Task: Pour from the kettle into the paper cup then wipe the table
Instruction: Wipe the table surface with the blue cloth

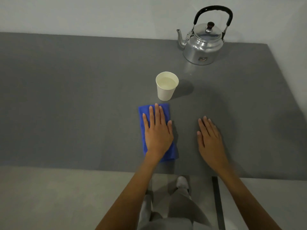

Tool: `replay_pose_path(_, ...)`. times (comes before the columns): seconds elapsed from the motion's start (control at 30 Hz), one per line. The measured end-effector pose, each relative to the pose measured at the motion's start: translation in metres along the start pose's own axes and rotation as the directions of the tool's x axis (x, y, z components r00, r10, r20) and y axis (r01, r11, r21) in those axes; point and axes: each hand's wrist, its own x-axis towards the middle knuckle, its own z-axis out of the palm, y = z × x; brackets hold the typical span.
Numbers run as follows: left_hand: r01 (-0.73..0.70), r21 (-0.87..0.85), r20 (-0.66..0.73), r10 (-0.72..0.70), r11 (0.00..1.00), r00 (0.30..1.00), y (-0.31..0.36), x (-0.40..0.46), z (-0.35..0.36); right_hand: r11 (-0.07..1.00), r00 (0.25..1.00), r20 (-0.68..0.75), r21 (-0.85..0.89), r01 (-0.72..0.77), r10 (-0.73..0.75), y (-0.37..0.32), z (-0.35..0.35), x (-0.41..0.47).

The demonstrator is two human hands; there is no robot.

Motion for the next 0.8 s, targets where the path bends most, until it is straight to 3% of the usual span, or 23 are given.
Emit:
replay_pose_path(0.1,-0.197,-0.018,0.055,0.198,0.980,0.979,0.017,-0.040,0.008,1.000,0.999,-0.038,-0.029,-0.003,0.002,0.006,-0.001,-0.003)
replay_pose_path(0.2,-0.250,-0.062,0.106,0.256,0.966,0.961,0.004,-0.083,0.008,0.997,1.000,-0.021,-0.069,-0.021,0.020,0.014,-0.003,-0.011)
replay_pose_path(0.37,-0.073,-0.045,0.088,0.076,0.996,0.993,-0.095,-0.103,-0.012,0.979,0.999,0.031,-0.204,0.021,-0.015,0.010,0.005,-0.019)
replay_pose_path(0.5,0.038,-0.018,0.016,-0.038,0.999,0.999,-0.150,-0.050,-0.037,0.968,1.000,0.031,-0.250,0.007,0.001,0.003,0.010,-0.012)
replay_pose_path(0.67,0.214,-0.041,-0.048,-0.216,0.976,0.975,-0.130,0.053,-0.032,0.961,1.000,0.031,-0.276,0.010,-0.001,0.001,0.010,-0.003)
replay_pose_path(0.8,0.218,-0.052,-0.028,-0.220,0.974,0.975,-0.081,0.090,-0.025,0.959,0.999,0.038,-0.284,-0.002,0.013,0.000,0.012,0.000)
